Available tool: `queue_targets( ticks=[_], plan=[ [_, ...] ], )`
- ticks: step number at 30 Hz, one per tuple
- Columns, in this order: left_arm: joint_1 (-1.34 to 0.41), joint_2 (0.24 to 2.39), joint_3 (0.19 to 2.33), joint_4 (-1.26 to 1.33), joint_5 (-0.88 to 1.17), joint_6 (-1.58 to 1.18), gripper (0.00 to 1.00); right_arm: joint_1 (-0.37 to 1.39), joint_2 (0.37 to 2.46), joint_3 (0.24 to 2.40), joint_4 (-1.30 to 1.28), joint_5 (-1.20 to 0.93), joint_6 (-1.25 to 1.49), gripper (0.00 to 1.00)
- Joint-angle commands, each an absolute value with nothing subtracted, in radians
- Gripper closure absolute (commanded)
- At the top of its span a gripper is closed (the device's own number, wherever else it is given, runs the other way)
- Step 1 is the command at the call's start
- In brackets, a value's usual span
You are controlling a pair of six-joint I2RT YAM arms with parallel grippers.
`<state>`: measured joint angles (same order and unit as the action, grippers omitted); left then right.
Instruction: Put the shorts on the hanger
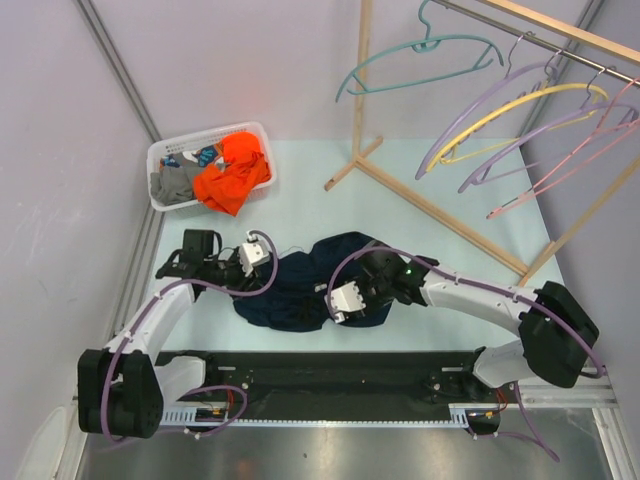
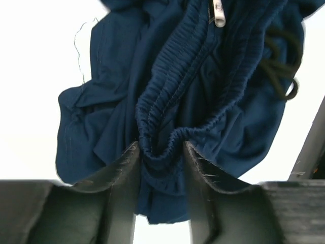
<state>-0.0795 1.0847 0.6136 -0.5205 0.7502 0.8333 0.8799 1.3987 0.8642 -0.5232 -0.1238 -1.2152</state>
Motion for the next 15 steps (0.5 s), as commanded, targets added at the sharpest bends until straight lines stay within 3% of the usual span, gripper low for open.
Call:
queue_targets(
  ticks=[1, 5, 7, 10, 11, 14, 15],
  plan=[
    [-0.081, 1.074, 0.656, -0.583, 0.75, 0.931, 0.5, 0.903, 1.353, 0.87, -0.456, -0.055, -1.2, 0.46],
    [-0.074, 1.029, 0.761, -0.785, 0.768, 0.96, 0.41, 0.983, 1.209, 0.887, -0.537, -0.012, -1.146, 0.29],
    [-0.061, 0.996, 0.843, -0.887, 0.802, 0.962, 0.33, 1.038, 1.154, 0.9, -0.587, -0.005, -1.112, 0.18],
    [-0.061, 0.968, 0.944, -0.931, 0.815, 0.891, 0.21, 1.098, 1.069, 0.917, -0.623, -0.002, -1.074, 0.11],
    [-0.061, 0.966, 0.968, -0.933, 0.815, 0.87, 0.17, 1.11, 1.056, 0.923, -0.635, -0.002, -1.065, 0.04],
    [-0.063, 0.98, 1.08, -0.858, 0.827, 0.68, 0.13, 1.14, 1.006, 0.962, -0.606, 0.032, -1.0, 0.03],
    [-0.063, 0.992, 1.112, -0.829, 0.833, 0.567, 0.07, 1.14, 0.988, 0.975, -0.592, 0.032, -0.98, 0.03]
  ],
)
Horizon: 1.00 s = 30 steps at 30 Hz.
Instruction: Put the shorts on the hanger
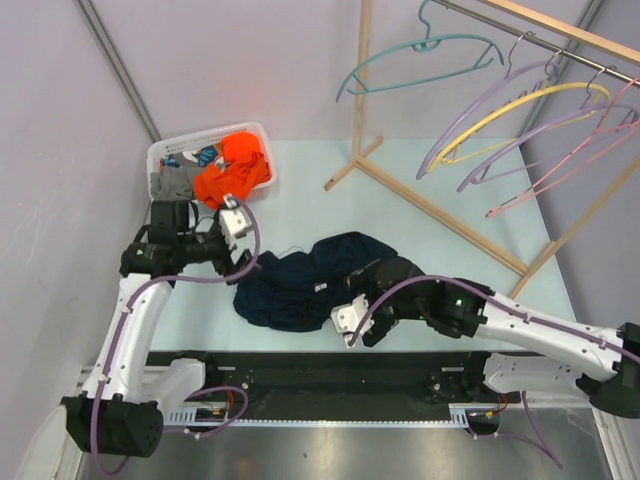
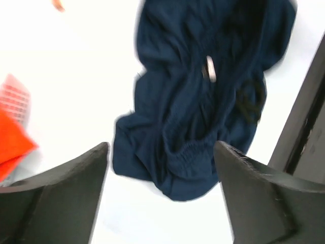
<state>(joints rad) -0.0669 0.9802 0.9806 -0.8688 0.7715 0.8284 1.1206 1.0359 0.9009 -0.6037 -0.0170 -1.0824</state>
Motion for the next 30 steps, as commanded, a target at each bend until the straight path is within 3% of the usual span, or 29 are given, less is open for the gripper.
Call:
queue_targets(
  ticks=[1, 6, 16, 22, 30],
  plan=[
    [-0.066, 1.011, 1.176, -0.755, 0.838, 0.51, 0.06, 1.143, 0.977, 1.015, -0.565, 0.029, -0.926, 0.02],
    [-0.142, 1.094, 1.35, -0.45, 0.717, 0.177, 0.03, 1.144, 0.91, 1.114, -0.5, 0.035, -0.75, 0.0],
    [-0.308, 1.595, 1.886, -0.071, 0.594, -0.031, 0.02, 1.003, 0.827, 1.265, -0.603, 0.009, -0.552, 0.0],
    [-0.342, 1.926, 2.253, -0.057, 0.572, -0.069, 0.0, 0.884, 0.798, 1.302, -0.627, -0.074, -0.477, 0.0],
    [-0.391, 2.108, 2.37, -0.003, 0.666, -0.032, 0.0, 0.819, 0.779, 1.319, -0.647, -0.1, -0.457, 0.0]
  ],
)
